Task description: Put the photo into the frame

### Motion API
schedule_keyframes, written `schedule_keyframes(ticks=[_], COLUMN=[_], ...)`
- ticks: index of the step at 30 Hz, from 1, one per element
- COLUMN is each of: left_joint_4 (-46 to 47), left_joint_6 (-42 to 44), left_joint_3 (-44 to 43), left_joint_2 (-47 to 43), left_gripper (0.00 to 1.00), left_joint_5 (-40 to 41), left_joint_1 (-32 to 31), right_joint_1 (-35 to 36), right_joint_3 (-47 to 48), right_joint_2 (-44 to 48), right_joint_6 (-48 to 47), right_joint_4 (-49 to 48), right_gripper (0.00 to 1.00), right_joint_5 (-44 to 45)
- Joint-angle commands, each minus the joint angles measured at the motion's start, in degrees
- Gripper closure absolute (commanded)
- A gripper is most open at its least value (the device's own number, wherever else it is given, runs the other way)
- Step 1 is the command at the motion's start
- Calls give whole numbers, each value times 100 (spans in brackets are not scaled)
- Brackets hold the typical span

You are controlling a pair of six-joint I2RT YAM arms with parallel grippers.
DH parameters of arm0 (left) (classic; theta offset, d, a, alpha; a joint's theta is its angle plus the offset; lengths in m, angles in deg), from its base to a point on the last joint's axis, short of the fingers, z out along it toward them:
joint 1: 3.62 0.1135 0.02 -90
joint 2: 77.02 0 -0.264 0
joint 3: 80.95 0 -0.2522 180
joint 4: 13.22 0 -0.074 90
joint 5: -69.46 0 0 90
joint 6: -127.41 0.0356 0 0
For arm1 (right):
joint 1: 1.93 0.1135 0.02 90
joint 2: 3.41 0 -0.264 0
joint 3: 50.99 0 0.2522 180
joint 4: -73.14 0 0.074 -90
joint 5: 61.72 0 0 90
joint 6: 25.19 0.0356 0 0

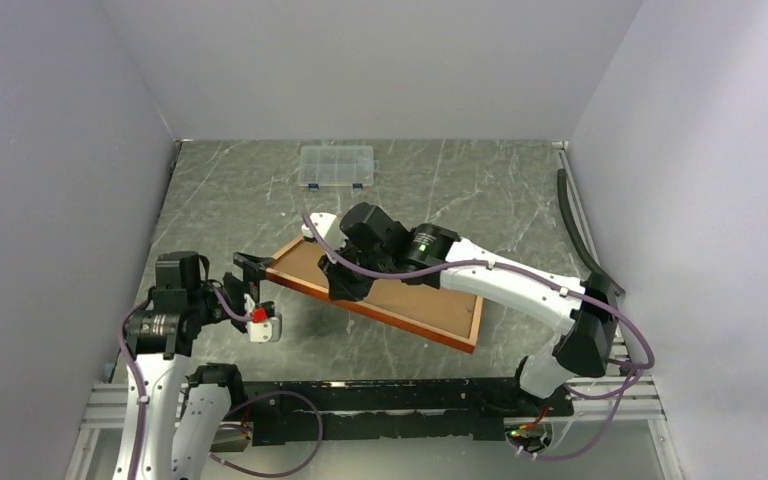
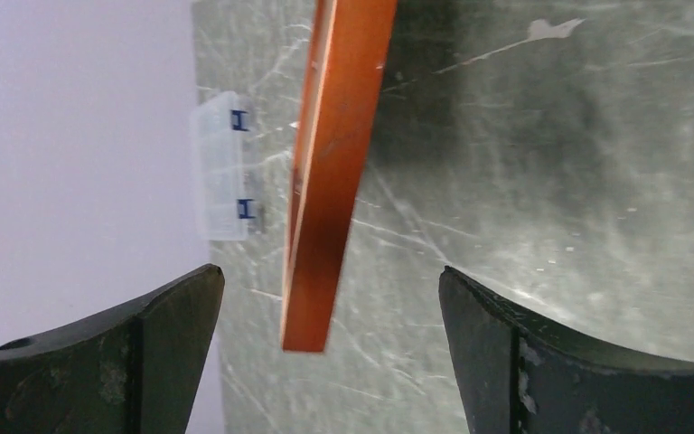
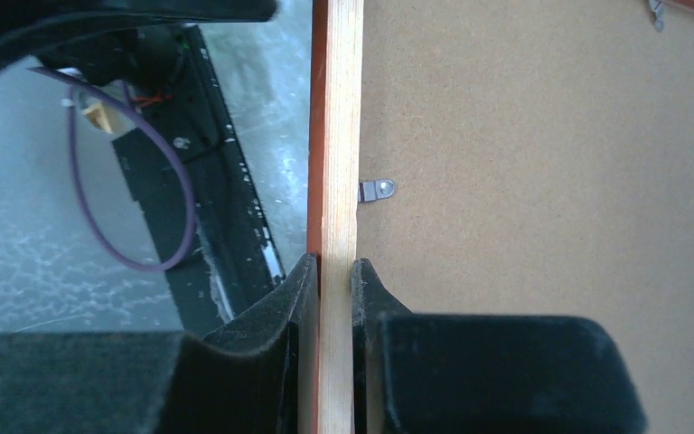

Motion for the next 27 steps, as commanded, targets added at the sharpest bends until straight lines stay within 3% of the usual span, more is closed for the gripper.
schedule_keyframes(ticks=[1,10,12,13,15,18,23,27], left_joint_4=[693,99,-74,-167,-314,-366,-535,-694], left_joint_6=[961,1195,1108,1068,949,493,218,-44], left_joint_3=[-176,-711,-897,-985,-1167,-1366,-1529,-1706], left_joint_2=[302,1009,1139,1182,1262,1376,1409,1533], left_gripper=[6,28,36,41,53,96,97,97], left_joint_5=[-422,-252,-234,-237,-244,-368,-549,-546], left_joint_1=[7,-131,-158,-226,-356,-395,-438,-467], right_joint_1=[30,34,26,28,26,8,-46,-49], right_joint_3=[796,1218,1312,1340,1361,1364,1496,1409], right_joint_2=[-59,-167,-178,-179,-156,-87,28,351], right_joint_6=[15,106,95,95,75,33,-220,-1113], right_joint_4=[130,404,465,498,514,533,895,1347], right_gripper=[93,92,88,81,71,64,51,38], right_joint_5=[-634,-874,-834,-785,-700,-594,-192,134])
